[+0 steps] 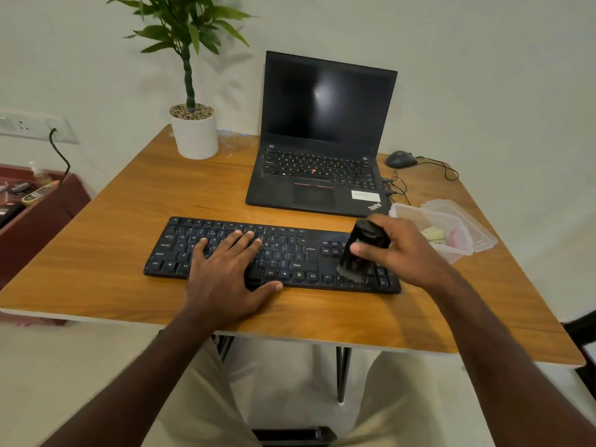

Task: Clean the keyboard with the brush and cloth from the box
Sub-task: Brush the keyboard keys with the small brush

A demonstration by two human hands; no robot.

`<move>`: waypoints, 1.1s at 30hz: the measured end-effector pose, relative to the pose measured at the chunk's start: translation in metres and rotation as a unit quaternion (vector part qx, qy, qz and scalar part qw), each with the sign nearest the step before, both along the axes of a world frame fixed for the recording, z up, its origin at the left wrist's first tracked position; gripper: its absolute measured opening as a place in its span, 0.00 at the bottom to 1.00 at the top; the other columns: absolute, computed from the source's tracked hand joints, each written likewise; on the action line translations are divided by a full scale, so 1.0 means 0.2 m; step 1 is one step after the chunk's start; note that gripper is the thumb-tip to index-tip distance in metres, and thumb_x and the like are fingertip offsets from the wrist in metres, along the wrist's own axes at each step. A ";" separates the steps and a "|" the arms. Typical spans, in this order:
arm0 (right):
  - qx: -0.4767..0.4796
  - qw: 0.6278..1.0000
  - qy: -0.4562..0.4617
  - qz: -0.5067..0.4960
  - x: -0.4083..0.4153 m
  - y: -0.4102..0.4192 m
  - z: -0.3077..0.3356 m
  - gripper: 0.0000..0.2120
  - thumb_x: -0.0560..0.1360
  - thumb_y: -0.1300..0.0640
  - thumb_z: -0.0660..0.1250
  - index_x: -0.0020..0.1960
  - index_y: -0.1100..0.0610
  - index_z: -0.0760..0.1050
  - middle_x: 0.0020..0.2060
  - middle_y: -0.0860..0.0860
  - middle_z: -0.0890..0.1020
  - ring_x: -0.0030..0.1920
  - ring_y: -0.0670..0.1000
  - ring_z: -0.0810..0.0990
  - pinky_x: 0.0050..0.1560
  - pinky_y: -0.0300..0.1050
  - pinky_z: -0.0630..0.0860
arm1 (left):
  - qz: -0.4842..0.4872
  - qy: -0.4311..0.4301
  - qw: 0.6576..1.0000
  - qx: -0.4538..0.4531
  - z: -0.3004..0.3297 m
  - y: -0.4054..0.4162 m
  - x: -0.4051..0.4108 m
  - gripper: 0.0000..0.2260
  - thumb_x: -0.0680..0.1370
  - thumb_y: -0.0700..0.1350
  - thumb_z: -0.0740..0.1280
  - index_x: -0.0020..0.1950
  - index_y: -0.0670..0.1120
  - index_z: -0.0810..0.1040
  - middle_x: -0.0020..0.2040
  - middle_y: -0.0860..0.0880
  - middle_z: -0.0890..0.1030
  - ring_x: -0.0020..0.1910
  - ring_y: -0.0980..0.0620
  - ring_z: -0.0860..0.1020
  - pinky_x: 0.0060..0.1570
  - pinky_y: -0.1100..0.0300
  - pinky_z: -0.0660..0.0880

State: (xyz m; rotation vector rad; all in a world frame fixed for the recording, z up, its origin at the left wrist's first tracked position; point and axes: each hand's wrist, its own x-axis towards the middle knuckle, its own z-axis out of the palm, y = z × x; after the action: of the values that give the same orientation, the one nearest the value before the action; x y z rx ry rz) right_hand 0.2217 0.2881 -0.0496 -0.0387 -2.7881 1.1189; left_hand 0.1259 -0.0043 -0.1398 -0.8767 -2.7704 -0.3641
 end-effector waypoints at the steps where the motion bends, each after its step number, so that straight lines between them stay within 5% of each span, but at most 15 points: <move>1: -0.009 0.999 0.027 -0.025 0.00 0.00 0.00 0.08 0.75 0.53 0.74 0.50 0.53 0.77 0.41 0.49 0.82 0.43 0.47 0.81 0.41 0.43 0.77 | 0.001 0.001 1.000 0.001 0.00 0.00 0.00 0.44 0.70 0.79 0.49 0.77 0.52 0.66 0.78 0.52 0.66 0.78 0.52 0.60 0.75 0.38 0.49; 11: -0.038 0.999 0.024 0.010 -0.04 -0.09 0.01 0.08 0.75 0.54 0.75 0.46 0.49 0.75 0.38 0.46 0.80 0.40 0.46 0.79 0.39 0.40 0.73 | -0.003 0.003 1.000 0.001 0.00 0.00 0.00 0.44 0.70 0.79 0.49 0.76 0.52 0.68 0.77 0.51 0.67 0.77 0.52 0.62 0.75 0.36 0.51; 20: 0.047 0.996 -0.024 0.066 -0.05 -0.06 0.01 0.08 0.75 0.51 0.75 0.47 0.50 0.76 0.39 0.47 0.81 0.41 0.47 0.81 0.41 0.47 0.77 | -0.004 0.002 1.000 0.002 0.00 0.00 0.00 0.44 0.70 0.79 0.48 0.76 0.52 0.68 0.77 0.51 0.67 0.77 0.52 0.62 0.75 0.36 0.52; 24: 0.001 0.999 0.032 0.020 -0.04 -0.05 0.00 0.08 0.75 0.55 0.76 0.49 0.52 0.77 0.41 0.48 0.81 0.42 0.49 0.80 0.41 0.43 0.76 | -0.002 0.003 1.000 0.003 0.00 0.00 -0.01 0.45 0.70 0.79 0.49 0.76 0.52 0.68 0.77 0.51 0.67 0.77 0.52 0.62 0.75 0.36 0.52; 31: 0.032 0.998 -0.024 0.043 -0.04 -0.05 -0.01 0.08 0.75 0.55 0.75 0.49 0.53 0.77 0.40 0.47 0.82 0.42 0.45 0.81 0.41 0.42 0.77 | -0.002 0.005 1.000 0.000 0.00 0.00 0.00 0.44 0.70 0.79 0.48 0.76 0.51 0.68 0.77 0.51 0.67 0.77 0.51 0.62 0.74 0.36 0.53; 33: 0.022 1.000 0.019 -0.001 -0.04 -0.04 0.00 0.09 0.75 0.55 0.75 0.50 0.51 0.76 0.41 0.46 0.81 0.41 0.41 0.80 0.40 0.33 0.74 | -0.002 0.005 1.000 0.001 0.00 0.00 0.00 0.44 0.71 0.79 0.49 0.76 0.51 0.68 0.77 0.51 0.67 0.77 0.51 0.62 0.75 0.36 0.52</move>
State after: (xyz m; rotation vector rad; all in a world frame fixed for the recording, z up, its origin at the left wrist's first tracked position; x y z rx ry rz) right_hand 0.2129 0.2792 -0.0505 -0.0163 -2.7770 1.0454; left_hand 0.1252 -0.0043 -0.1403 -0.8826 -2.7586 -0.3624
